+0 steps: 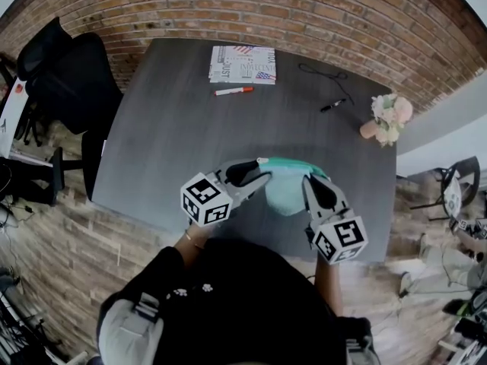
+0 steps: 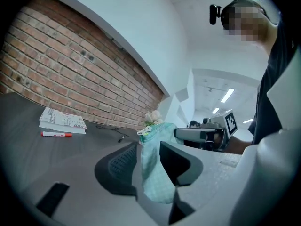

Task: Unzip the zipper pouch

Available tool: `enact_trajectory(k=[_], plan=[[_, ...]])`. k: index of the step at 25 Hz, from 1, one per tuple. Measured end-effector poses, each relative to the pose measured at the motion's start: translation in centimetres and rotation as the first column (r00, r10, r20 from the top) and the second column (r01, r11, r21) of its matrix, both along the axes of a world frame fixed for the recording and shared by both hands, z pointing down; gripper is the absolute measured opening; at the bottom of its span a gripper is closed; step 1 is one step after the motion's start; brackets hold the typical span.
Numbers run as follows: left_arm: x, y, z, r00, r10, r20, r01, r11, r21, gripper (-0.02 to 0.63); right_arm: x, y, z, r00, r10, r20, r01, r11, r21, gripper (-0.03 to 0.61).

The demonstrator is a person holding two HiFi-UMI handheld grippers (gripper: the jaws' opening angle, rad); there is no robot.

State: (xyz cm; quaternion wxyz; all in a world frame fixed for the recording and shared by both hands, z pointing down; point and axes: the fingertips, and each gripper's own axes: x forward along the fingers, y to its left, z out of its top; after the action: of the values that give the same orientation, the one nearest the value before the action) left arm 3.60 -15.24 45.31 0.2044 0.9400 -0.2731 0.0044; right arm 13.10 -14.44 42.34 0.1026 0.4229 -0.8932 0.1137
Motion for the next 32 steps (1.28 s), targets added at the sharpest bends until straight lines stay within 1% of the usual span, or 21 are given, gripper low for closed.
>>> enact_trajectory(k=[3, 5, 6, 8, 10, 13, 16, 18, 22, 25, 29, 32], plan=[[0.0, 0.1, -0.5, 0.999, 0.010, -0.046, -0.011, 1.000, -0.006, 0.138, -0.5, 0.2, 0.0, 0.998, -0.012, 0.054, 0.013, 1.000, -0.023, 0.012], [-0.3, 0.1, -0.8, 0.998, 0.001, -0.059, -0.001, 1.000, 0.006, 0.134, -0.6, 0.2, 0.2, 0.997, -0.015, 0.077, 0.018, 0.999, -0.035, 0.012], [-0.4, 0.0, -1.0, 0.998, -0.003, -0.059, 0.004, 1.000, 0.015, 0.123, -0.6, 0.2, 0.4, 0.997, -0.013, 0.082, 0.017, 0.999, -0.040, 0.012], [-0.7, 0.1, -1.1, 0.999, -0.005, -0.054, 0.007, 1.000, 0.027, 0.076, -0.6, 0.3, 0.7, 0.996, -0.008, 0.087, 0.013, 0.999, -0.049, 0.012], [-0.8, 0.3, -1.3, 0.999, -0.005, -0.043, 0.007, 0.999, 0.044, 0.045, -0.7, 0.4, 1.0, 0.996, -0.008, 0.084, 0.013, 0.999, -0.052, 0.012], [-0.8, 0.4, -1.7, 1.000, -0.015, 0.008, 0.014, 0.994, 0.110, 0.029, -0.9, 0.5, 1.5, 0.997, -0.006, 0.074, 0.010, 0.999, -0.049, 0.015], [-0.9, 0.3, -1.9, 0.994, -0.034, 0.100, 0.016, 0.984, 0.179, 0.025, -1.0, 0.6, 2.5, 0.999, 0.006, 0.040, -0.003, 0.998, -0.065, 0.040], [-1.1, 0.2, -1.8, 0.985, -0.051, 0.162, 0.018, 0.979, 0.202, 0.021, -0.9, 0.6, 3.0, 1.000, 0.013, 0.015, -0.011, 0.997, -0.074, 0.048], [-1.4, -0.1, -1.0, 0.954, -0.083, 0.289, 0.008, 0.968, 0.253, 0.020, -0.4, 0.4, 2.8, 0.997, 0.040, 0.061, -0.035, 0.996, -0.085, 0.041], [-1.3, -0.1, -0.5, 0.927, -0.096, 0.362, -0.015, 0.956, 0.293, 0.020, -0.6, 0.3, 2.3, 0.997, 0.041, 0.065, -0.036, 0.997, -0.074, 0.041], [-0.5, 0.1, 0.2, 0.874, -0.094, 0.478, -0.088, 0.935, 0.345, 0.020, -3.0, 0.5, 1.2, 0.997, -0.015, 0.075, 0.020, 0.998, -0.056, 0.041], [0.2, 0.3, 0.5, 0.826, -0.099, 0.555, -0.152, 0.909, 0.388, 0.020, -5.6, 0.6, 0.6, 0.995, -0.084, 0.057, 0.086, 0.996, -0.034, 0.041]])
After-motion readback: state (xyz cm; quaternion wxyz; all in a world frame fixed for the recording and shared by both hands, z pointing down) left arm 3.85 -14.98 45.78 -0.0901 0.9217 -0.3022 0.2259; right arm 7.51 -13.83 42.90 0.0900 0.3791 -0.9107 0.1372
